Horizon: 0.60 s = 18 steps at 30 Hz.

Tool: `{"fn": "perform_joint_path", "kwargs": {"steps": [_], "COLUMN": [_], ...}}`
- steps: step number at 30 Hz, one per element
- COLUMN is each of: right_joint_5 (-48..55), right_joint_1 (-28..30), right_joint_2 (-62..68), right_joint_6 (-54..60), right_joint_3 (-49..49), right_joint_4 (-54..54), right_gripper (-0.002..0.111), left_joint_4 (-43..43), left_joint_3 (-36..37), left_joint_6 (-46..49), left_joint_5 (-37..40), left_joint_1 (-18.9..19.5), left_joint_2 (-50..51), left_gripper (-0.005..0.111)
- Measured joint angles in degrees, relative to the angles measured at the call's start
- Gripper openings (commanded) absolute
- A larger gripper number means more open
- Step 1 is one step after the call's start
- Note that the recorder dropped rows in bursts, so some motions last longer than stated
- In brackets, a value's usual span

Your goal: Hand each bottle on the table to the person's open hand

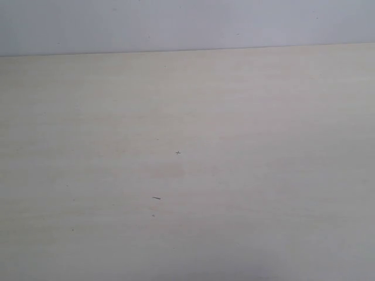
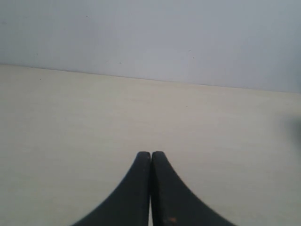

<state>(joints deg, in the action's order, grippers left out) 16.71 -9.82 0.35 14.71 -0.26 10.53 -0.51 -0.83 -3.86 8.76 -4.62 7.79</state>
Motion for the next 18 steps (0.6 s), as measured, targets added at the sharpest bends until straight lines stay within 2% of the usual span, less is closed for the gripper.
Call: {"fn": "perform_joint_path", "kwargs": {"steps": [7, 18], "right_joint_5": [0.0, 0.0], "right_joint_1": [0.0, 0.0], "right_joint_2": [0.0, 0.0], "right_joint_6": [0.0, 0.0], "right_joint_3": [0.0, 0.0], "right_joint_4": [0.0, 0.0], "right_gripper": [0.0, 0.0], "left_joint_4": [2.66, 3.15], "left_joint_3": [0.53, 0.66], "left_joint_6": [-0.41, -0.66], "left_joint_5": [6.5, 6.88], "left_joint_1": [0.0, 0.0], "left_joint_2": [-5.1, -7.44], "left_gripper": [0.0, 0.0]}}
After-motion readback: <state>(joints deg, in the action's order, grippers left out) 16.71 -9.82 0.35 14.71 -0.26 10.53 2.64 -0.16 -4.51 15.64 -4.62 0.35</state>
